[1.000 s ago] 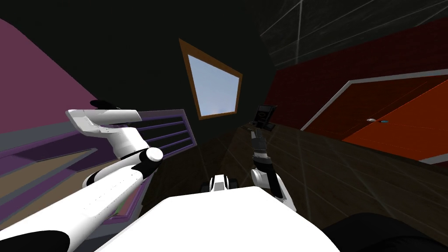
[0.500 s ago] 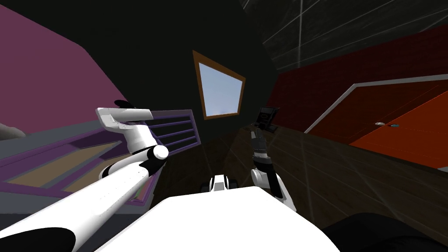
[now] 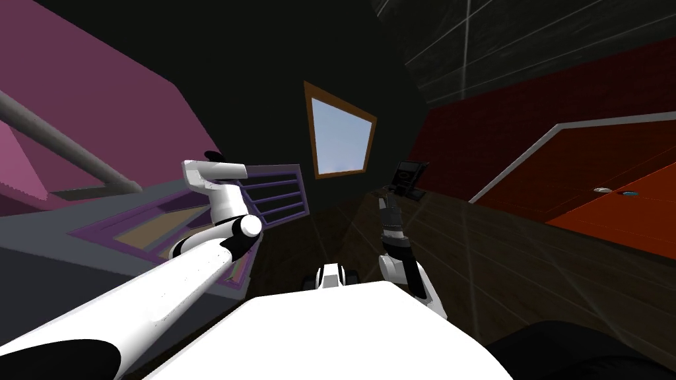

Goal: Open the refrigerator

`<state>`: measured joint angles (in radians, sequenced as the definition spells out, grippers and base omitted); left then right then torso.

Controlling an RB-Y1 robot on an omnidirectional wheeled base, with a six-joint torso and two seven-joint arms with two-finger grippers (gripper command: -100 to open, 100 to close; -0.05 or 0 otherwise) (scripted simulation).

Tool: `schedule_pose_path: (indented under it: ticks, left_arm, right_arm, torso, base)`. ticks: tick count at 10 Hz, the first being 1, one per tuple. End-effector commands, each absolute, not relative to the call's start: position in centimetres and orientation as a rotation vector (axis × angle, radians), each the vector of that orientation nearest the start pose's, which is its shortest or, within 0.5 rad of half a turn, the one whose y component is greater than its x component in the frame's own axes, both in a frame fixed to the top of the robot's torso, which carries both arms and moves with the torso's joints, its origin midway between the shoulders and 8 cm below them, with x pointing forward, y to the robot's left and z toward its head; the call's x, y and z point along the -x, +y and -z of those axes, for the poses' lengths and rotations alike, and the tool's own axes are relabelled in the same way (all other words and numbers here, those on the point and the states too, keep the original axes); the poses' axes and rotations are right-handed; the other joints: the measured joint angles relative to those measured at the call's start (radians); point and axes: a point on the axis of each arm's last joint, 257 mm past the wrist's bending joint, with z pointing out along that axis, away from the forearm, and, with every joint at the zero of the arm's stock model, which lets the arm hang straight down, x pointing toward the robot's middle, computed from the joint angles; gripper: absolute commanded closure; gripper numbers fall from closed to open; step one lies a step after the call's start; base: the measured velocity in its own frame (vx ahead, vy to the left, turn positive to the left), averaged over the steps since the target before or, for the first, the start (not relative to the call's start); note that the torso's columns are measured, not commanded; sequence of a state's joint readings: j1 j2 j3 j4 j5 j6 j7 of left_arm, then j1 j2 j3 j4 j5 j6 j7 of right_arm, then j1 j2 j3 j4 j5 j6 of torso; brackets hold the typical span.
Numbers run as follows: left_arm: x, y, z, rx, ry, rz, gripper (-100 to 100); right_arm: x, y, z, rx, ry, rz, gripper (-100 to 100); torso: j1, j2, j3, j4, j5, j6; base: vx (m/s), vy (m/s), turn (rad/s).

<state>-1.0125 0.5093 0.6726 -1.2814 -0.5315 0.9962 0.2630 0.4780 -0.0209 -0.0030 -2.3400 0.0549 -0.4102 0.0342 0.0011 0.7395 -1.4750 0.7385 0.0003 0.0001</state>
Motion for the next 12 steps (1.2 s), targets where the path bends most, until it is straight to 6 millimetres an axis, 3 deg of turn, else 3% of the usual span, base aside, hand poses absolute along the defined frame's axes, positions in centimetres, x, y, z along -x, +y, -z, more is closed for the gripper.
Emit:
schedule_pose_path:
  ticks: [1, 6, 10, 12]
  left_arm:
    - [-58.8, 60.6, -10.9, 1.686, 0.565, 0.582, -100]
    - [-63.8, 53.0, -11.3, 1.676, 0.639, 0.664, -100]
    - [-67.4, 45.7, -11.5, 1.653, 0.716, 0.725, -100]
    - [-67.4, 45.7, -11.5, 1.653, 0.716, 0.725, -100]
  right_arm:
    - [-34.9, -27.0, -4.1, -0.604, 0.672, -1.236, 0]
    - [-34.9, -27.0, -4.1, -0.604, 0.672, -1.235, 0]
    - [-34.9, -27.0, -4.1, -0.604, 0.673, -1.235, 0]
    - [-34.9, -27.0, -4.1, -0.604, 0.672, -1.236, 0]
  torso:
    - [-0.003, -0.003, -0.002, -0.001, -0.001, 0.0]
    - [0.0, 0.0, 0.0, 0.0, 0.0, 0.0]
    - [-0.002, -0.001, -0.001, 0.0, -0.001, 0.0]
    - [-0.007, -0.004, -0.002, -0.001, -0.002, 0.0]
  base:
    - [-0.059, 0.077, 0.057]
    - [-0.111, 0.15, 0.098]
    - [-0.116, 0.201, 0.106]
    - [-0.055, 0.06, 0.011]
